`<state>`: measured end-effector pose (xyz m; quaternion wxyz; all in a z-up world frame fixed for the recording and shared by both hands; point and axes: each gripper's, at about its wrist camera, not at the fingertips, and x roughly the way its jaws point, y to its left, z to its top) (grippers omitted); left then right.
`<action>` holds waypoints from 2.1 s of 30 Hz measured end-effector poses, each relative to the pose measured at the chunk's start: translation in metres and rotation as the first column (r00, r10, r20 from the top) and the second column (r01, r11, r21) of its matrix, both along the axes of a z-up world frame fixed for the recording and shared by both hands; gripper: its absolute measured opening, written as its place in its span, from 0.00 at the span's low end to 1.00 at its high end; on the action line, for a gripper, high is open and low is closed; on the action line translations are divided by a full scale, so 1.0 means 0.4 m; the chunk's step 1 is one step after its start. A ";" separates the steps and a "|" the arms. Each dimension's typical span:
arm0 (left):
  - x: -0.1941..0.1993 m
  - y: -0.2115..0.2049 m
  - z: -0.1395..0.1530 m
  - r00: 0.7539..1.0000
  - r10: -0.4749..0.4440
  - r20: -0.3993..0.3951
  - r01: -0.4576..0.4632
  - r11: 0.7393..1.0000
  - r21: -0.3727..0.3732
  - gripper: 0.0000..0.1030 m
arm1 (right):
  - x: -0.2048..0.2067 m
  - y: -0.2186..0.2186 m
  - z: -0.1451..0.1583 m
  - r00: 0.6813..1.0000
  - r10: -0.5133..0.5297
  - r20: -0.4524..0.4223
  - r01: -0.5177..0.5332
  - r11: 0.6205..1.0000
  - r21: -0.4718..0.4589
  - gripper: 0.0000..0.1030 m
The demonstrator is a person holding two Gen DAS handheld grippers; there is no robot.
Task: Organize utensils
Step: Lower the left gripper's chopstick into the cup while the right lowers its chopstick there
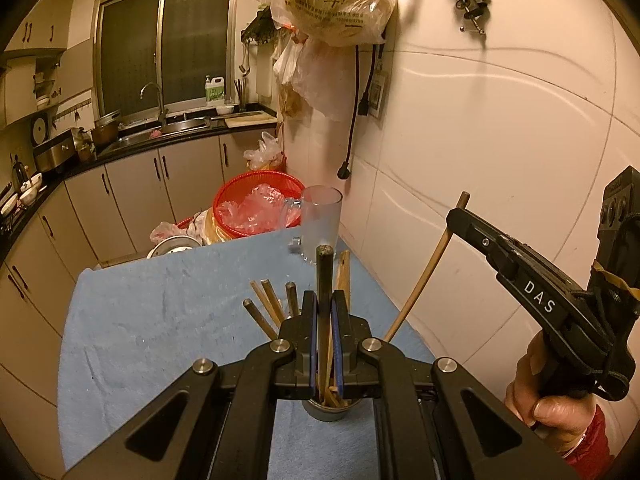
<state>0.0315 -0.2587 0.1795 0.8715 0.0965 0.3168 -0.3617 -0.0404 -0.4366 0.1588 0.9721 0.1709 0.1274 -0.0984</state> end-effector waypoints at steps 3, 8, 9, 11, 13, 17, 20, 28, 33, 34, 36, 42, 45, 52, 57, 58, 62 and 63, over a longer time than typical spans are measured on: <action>0.003 0.003 -0.008 1.000 0.002 -0.006 -0.002 1.000 0.000 0.07 | 0.009 -0.002 -0.008 1.000 0.005 -0.008 -0.005 1.000 -0.001 0.07; 0.011 0.006 -0.026 1.000 0.003 -0.015 -0.003 1.000 0.001 0.07 | 0.021 -0.007 -0.027 1.000 0.011 -0.027 -0.011 1.000 0.005 0.07; 0.012 0.007 -0.031 1.000 0.002 -0.016 -0.002 1.000 0.002 0.07 | 0.026 -0.010 -0.034 0.999 0.018 -0.033 -0.018 1.000 0.011 0.07; 0.012 0.008 -0.040 1.000 0.000 -0.016 0.000 1.000 0.003 0.07 | 0.031 -0.012 -0.042 0.999 0.026 -0.041 -0.025 0.999 0.021 0.07; 0.017 0.007 -0.046 1.000 -0.001 -0.019 0.001 1.000 0.005 0.07 | 0.037 -0.014 -0.051 0.998 0.034 -0.050 -0.032 0.999 0.028 0.07; 0.016 0.006 -0.058 1.000 -0.005 -0.022 0.005 1.000 0.005 0.07 | 0.049 -0.018 -0.064 0.997 0.053 -0.064 -0.050 0.998 0.038 0.07; 0.018 0.005 -0.072 1.000 -0.007 -0.027 0.008 1.000 0.008 0.07 | 0.057 -0.019 -0.075 0.995 0.069 -0.077 -0.066 0.997 0.040 0.07; 0.019 0.015 -0.109 0.999 -0.005 -0.035 0.006 1.000 0.019 0.07 | 0.077 -0.002 -0.103 0.988 0.098 -0.120 -0.096 0.995 0.020 0.07; 0.022 0.009 -0.126 0.999 -0.008 -0.042 0.009 1.000 0.027 0.07 | 0.087 0.006 -0.117 0.983 0.111 -0.144 -0.111 0.994 0.007 0.07; 0.021 0.007 -0.129 0.999 -0.008 -0.043 0.009 1.000 0.030 0.07 | 0.088 0.007 -0.119 0.983 0.112 -0.147 -0.112 0.994 0.006 0.07; 0.019 0.005 -0.135 0.999 -0.006 -0.041 0.008 0.999 0.035 0.07 | 0.089 0.013 -0.123 0.982 0.115 -0.153 -0.116 0.993 0.004 0.07; 0.014 0.001 -0.145 0.999 0.000 -0.032 0.002 0.999 0.039 0.07 | 0.092 0.026 -0.133 0.978 0.124 -0.166 -0.126 0.992 -0.004 0.07; 0.015 0.001 -0.146 1.000 0.000 -0.031 0.001 0.999 0.036 0.07 | 0.095 0.032 -0.138 0.977 0.127 -0.173 -0.130 0.991 -0.006 0.07; 0.007 0.009 -0.148 1.000 0.007 -0.026 -0.006 0.999 0.035 0.08 | 0.106 0.030 -0.144 0.970 0.143 -0.198 -0.145 0.989 0.002 0.09; 0.012 0.015 -0.145 0.999 0.009 -0.036 -0.008 0.999 0.031 0.08 | 0.108 0.038 -0.151 0.967 0.148 -0.208 -0.152 0.988 0.001 0.09; 0.013 0.017 -0.145 0.999 0.009 -0.036 -0.008 0.999 0.031 0.08 | 0.109 0.039 -0.152 0.966 0.148 -0.210 -0.151 0.988 -0.001 0.09; 0.012 0.015 -0.144 0.999 0.009 -0.035 -0.008 0.999 0.031 0.08 | 0.113 0.043 -0.153 0.965 0.149 -0.216 -0.153 0.988 0.000 0.09; 0.015 0.015 -0.144 0.999 0.009 -0.036 -0.008 0.999 0.031 0.08 | 0.114 0.043 -0.153 0.965 0.150 -0.216 -0.154 0.988 0.000 0.09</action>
